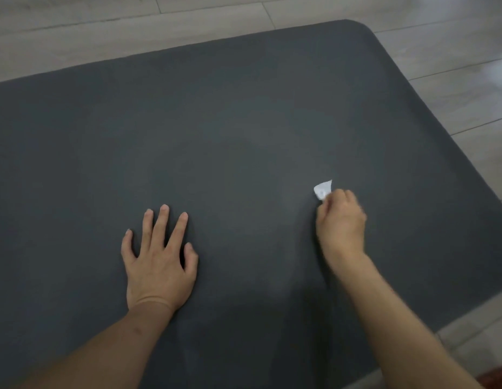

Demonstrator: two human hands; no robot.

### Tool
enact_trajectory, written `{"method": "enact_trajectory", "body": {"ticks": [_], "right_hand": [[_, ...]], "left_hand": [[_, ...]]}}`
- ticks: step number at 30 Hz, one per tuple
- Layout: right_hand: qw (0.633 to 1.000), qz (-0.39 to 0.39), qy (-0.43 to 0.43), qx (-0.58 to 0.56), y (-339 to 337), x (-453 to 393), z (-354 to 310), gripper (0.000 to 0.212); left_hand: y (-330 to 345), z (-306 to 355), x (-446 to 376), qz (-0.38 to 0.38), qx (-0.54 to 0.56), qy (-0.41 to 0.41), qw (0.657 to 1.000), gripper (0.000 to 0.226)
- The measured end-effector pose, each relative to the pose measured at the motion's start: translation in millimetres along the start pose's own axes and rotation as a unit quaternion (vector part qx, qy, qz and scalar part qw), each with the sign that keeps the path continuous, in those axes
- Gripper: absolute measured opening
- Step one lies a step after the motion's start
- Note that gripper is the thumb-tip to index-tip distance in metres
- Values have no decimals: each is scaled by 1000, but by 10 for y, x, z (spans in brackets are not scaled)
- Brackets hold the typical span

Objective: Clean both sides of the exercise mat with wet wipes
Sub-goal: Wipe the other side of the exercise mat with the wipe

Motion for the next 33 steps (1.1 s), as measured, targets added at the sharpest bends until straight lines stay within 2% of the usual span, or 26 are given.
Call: {"method": "enact_trajectory", "body": {"ticks": [1, 2, 4, 5, 6, 7, 8, 11, 13, 14, 15, 17, 19, 20, 22, 25, 27, 28, 29, 31, 32, 33], "right_hand": [[1000, -6, 3, -25, 34, 205, -248, 10], [998, -9, -34, -61, 74, 475, -536, 17], [975, -24, -196, -97, 35, 996, -1022, 18], [956, -34, -276, -91, 12, 1109, -1099, 12], [943, -33, -320, -84, 28, 1044, -1038, 7], [946, -26, -316, -69, 43, 846, -864, 6], [962, -19, -268, -41, 58, 584, -642, 10], [996, -28, -75, 37, 11, -110, 75, 15], [1000, -8, -25, 15, -49, -31, 62, 4], [1000, -10, -17, -10, -30, 175, -142, 10], [998, -15, -40, -50, -9, 473, -409, 17], [976, -26, -190, -105, -78, 1126, -919, 17], [938, -54, -329, -97, -124, 1372, -1001, 6], [935, -47, -342, -83, -85, 1218, -847, 6], [967, -37, -251, -24, -20, 692, -376, 16], [998, -30, -44, 20, -45, 27, 242, 16], [999, -4, 33, 11, -89, 160, 73, 8], [1000, 0, 26, -7, -71, 382, -164, 6], [999, 6, -25, -37, -55, 677, -448, 9], [975, -10, -210, -72, -81, 1270, -929, 10], [956, -33, -281, -78, -79, 1421, -996, 10], [946, -40, -312, -79, -57, 1386, -940, 10]], "left_hand": [[1, -3, -1, -1, 1, 0, 1000, 63], [2, -9, -1, -1, 2, 2, 1000, 63], [3, -18, -1, -1, 3, 8, 1000, 63], [2, -25, -2, 0, 3, 9, 1000, 63], [-1, -34, 0, -1, 2, 9, 1000, 63], [-5, -34, 0, -2, 2, 8, 1000, 63], [-8, -31, -2, -4, 2, 6, 1000, 63], [-5, -17, -9, -6, 4, -1, 1000, 63], [-7, -15, -7, -7, 4, -2, 1000, 63], [-4, -19, -9, -8, 5, -2, 1000, 63], [-4, -25, -10, -10, 4, -2, 1000, 63], [-5, -28, -12, -11, 3, -2, 1000, 63], [-6, -28, -7, -9, 5, 0, 1000, 63], [-8, -29, -12, -6, 8, 1, 1000, 63], [-10, -19, -17, -3, 11, 2, 1000, 63], [-8, -13, -17, -5, 5, -1, 1000, 63], [-7, -13, -15, -2, 5, -1, 1000, 63], [-9, -11, -17, -1, 6, 1, 1000, 63], [-13, -9, -16, -1, 7, 2, 1000, 63], [-19, -7, -22, 1, 12, 4, 1000, 63], [-21, -10, -13, 0, 14, 4, 1000, 63], [-25, -14, -6, 1, 14, 4, 1000, 63]]}}
Point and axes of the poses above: each hand's wrist, its own x-axis away from the middle knuckle, its own y-axis out of the palm, z = x × y, the point moved 1 cm from there along -x, towards the middle knuckle, and after that the axes turned 15 degrees about x, right-handed, at the moved point
